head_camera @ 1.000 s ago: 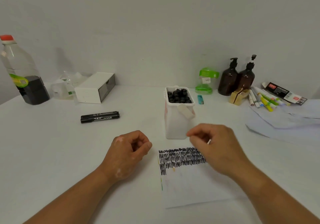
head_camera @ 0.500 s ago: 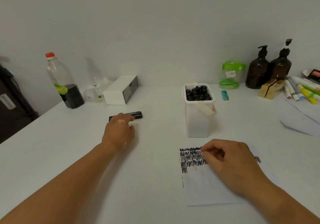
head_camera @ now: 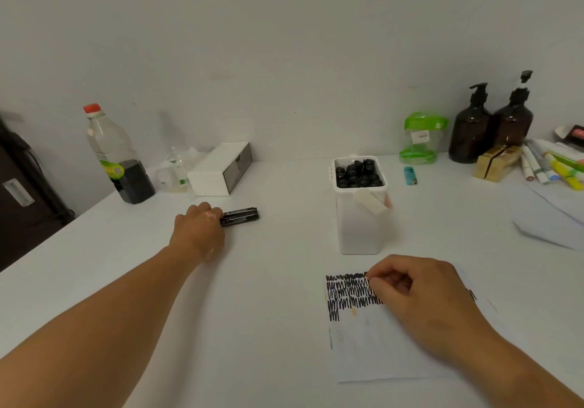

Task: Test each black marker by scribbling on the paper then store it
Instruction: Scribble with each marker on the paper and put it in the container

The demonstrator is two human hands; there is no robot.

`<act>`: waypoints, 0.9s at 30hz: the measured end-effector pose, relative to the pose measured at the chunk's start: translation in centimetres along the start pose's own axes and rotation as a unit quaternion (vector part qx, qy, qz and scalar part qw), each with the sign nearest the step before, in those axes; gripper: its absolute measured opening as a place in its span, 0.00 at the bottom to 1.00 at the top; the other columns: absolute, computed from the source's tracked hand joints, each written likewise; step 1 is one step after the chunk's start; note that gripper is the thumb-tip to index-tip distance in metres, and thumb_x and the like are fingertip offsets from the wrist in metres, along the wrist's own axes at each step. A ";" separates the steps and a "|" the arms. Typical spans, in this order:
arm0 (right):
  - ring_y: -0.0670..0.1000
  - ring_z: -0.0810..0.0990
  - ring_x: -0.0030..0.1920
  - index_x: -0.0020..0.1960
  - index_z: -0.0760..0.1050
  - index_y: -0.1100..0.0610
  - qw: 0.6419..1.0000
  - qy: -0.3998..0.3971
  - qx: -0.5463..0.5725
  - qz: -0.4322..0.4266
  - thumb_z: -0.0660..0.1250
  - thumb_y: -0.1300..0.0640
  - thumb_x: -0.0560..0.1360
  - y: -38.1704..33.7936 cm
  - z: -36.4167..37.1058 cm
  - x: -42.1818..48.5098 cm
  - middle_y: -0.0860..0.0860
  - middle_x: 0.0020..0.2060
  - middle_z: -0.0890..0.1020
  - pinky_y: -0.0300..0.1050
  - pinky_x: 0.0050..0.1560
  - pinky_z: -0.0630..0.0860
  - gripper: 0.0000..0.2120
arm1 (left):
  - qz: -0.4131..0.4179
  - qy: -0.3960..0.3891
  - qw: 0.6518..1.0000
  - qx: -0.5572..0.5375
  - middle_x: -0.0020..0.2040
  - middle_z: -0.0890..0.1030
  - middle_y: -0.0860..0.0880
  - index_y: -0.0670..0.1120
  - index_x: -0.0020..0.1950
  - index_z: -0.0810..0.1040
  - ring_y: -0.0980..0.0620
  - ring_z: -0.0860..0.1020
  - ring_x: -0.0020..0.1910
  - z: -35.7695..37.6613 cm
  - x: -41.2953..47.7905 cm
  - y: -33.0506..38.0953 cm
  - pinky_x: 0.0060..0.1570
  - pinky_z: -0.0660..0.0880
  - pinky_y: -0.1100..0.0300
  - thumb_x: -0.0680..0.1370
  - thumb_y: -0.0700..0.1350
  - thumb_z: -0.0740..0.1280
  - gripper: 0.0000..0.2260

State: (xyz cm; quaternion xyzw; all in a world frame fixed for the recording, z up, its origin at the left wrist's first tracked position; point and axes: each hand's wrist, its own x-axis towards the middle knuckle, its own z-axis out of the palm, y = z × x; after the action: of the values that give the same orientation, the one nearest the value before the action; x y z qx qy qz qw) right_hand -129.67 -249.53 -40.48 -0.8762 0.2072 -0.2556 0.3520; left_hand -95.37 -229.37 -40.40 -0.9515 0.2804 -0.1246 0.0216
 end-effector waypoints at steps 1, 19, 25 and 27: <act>0.43 0.78 0.32 0.36 0.83 0.42 1.000 -0.001 0.001 0.001 0.75 0.53 0.71 0.0 0.0 0.0 0.36 0.31 0.82 0.29 0.38 0.72 0.08 | 0.002 -0.001 1.000 -0.001 0.49 0.74 0.50 0.51 0.58 0.77 0.48 0.72 0.49 0.1 -0.1 0.0 0.50 0.71 0.53 0.79 0.45 0.59 0.11; 0.41 0.77 0.31 0.41 0.82 0.41 1.000 -0.004 0.022 0.019 0.74 0.53 0.72 -0.4 0.0 -0.3 0.35 0.32 0.82 0.30 0.38 0.72 0.05 | 0.182 0.011 0.939 -0.292 0.47 0.79 0.57 0.53 0.57 0.80 0.59 0.75 0.45 -3.1 -9.8 7.8 0.44 0.67 0.73 0.79 0.44 0.66 0.08; 0.42 0.82 0.36 0.53 0.79 0.41 0.986 -0.021 0.154 0.064 0.76 0.48 0.73 -0.7 -0.1 -0.2 0.42 0.37 0.86 0.36 0.41 0.76 0.11 | 0.285 -0.018 0.884 -0.371 0.48 0.80 0.58 0.53 0.56 0.78 0.60 0.76 0.46 -5.9 -12.6 12.3 0.45 0.70 0.71 0.80 0.44 0.66 0.07; 0.45 0.85 0.39 0.49 0.81 0.42 0.978 -0.015 0.198 0.063 0.77 0.53 0.73 -0.8 -0.2 -0.1 0.45 0.39 0.87 0.38 0.42 0.79 0.08 | 0.299 -0.030 0.872 -0.387 0.46 0.79 0.56 0.52 0.55 0.76 0.56 0.76 0.45 -6.3 -13.0 13.2 0.44 0.73 0.64 0.80 0.44 0.65 0.06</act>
State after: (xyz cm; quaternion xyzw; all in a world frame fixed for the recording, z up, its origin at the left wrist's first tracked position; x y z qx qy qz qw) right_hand -129.73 -249.00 -39.81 -0.7782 0.2021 -0.2555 0.5370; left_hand -114.44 -233.35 -38.73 -0.7576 0.5765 0.0347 -0.3042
